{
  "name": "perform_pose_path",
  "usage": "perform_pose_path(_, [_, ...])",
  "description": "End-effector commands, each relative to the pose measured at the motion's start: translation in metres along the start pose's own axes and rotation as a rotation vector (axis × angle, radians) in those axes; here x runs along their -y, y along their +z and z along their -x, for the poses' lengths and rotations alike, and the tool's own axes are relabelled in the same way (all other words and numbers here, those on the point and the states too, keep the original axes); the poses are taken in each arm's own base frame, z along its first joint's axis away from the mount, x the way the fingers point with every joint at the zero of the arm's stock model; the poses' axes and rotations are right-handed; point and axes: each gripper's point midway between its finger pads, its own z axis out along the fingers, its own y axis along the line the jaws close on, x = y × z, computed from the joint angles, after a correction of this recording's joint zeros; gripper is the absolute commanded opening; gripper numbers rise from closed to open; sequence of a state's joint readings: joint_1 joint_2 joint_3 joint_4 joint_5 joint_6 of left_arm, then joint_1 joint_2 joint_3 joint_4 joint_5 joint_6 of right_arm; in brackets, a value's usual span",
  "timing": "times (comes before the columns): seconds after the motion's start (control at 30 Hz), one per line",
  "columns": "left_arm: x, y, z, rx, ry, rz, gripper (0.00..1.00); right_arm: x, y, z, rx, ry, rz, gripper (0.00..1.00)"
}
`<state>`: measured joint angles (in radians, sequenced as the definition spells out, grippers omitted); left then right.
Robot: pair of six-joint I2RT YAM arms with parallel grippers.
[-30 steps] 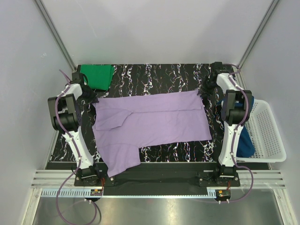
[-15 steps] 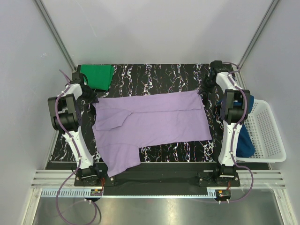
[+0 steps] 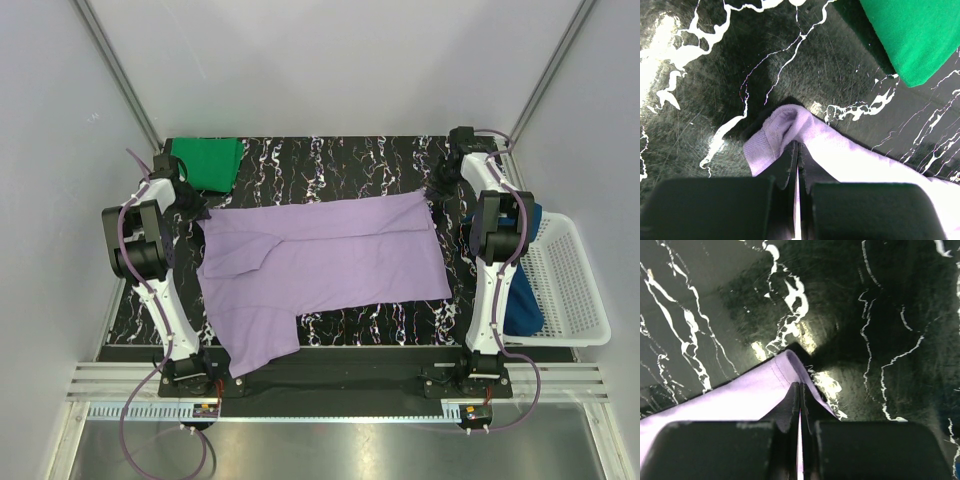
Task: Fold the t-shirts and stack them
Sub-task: Fold the tshirt
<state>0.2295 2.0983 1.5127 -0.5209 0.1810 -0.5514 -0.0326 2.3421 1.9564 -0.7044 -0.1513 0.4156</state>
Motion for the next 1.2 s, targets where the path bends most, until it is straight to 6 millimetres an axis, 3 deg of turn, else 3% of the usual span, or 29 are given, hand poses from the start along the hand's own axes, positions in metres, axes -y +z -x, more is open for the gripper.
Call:
perform_pose_path(0.0, [-0.002,0.006,0.007,0.013,-0.01,0.004,0.0,-0.01,-0.026,0.033,0.13,-0.008,-0.021,0.0])
perform_pose_path(0.3, [-0.008,-0.001,0.007,0.026,-0.016,0.025,0.0,-0.015,-0.019,0.042,0.153,-0.018,0.003,0.0])
perform_pose_path(0.5, [0.002,-0.007,0.016,0.042,-0.032,-0.032,0.0,-0.022,-0.014,0.036,0.119,-0.019,0.049,0.0])
perform_pose_path(0.53, [0.003,-0.007,0.019,0.045,-0.034,-0.034,0.01,-0.023,-0.013,0.035,0.114,-0.02,0.053,0.0])
perform_pose_path(0.6, [0.004,-0.006,0.02,0.043,-0.039,-0.033,0.18,-0.024,-0.012,0.035,0.113,-0.023,0.059,0.0])
perform_pose_path(0.7, [0.006,-0.003,0.023,0.044,-0.049,-0.04,0.29,-0.027,-0.013,0.036,0.112,-0.023,0.071,0.0])
perform_pose_path(1.17, [0.005,-0.008,0.045,0.088,-0.078,-0.046,0.32,-0.03,-0.013,0.035,0.104,-0.028,0.089,0.0])
